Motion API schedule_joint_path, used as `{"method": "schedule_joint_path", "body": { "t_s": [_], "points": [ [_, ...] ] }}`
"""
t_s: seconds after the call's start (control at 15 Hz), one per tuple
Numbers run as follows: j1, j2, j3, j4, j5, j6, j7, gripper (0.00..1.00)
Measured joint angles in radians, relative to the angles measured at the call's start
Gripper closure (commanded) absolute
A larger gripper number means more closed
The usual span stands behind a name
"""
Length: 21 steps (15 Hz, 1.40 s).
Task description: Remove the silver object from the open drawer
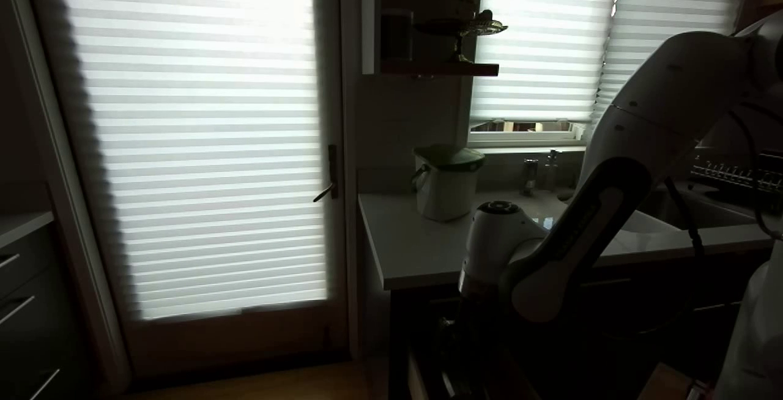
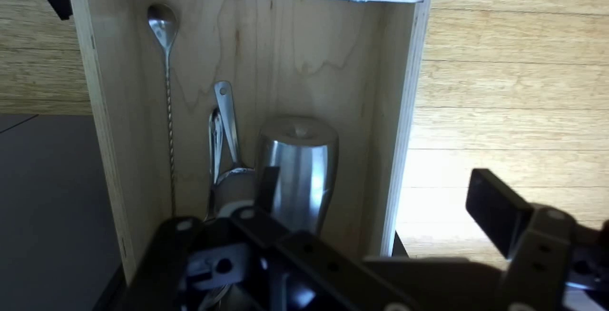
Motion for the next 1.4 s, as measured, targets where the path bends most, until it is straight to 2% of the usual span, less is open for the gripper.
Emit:
{"method": "schedule_joint_path", "body": {
  "t_s": [0.33, 0.6, 0.87, 1.2, 1.4],
  "points": [
    [0.013, 0.01, -0.022, 0.013, -0.016, -0.002, 0.029, 0.0],
    [0.001, 0.08, -0.055, 0.065, -0.215, -0.016, 0.263, 0.0],
    [0.008, 0.192, -0.108, 0.126, -0.373, -0.026, 0.397, 0.0],
    [0.039, 0.373, -0.186, 0.229, -0.509, -0.023, 0.428, 0.0],
    [0.052, 0.477, -0.222, 0.289, -0.54, 0.0, 0.429, 0.0]
  ]
}}
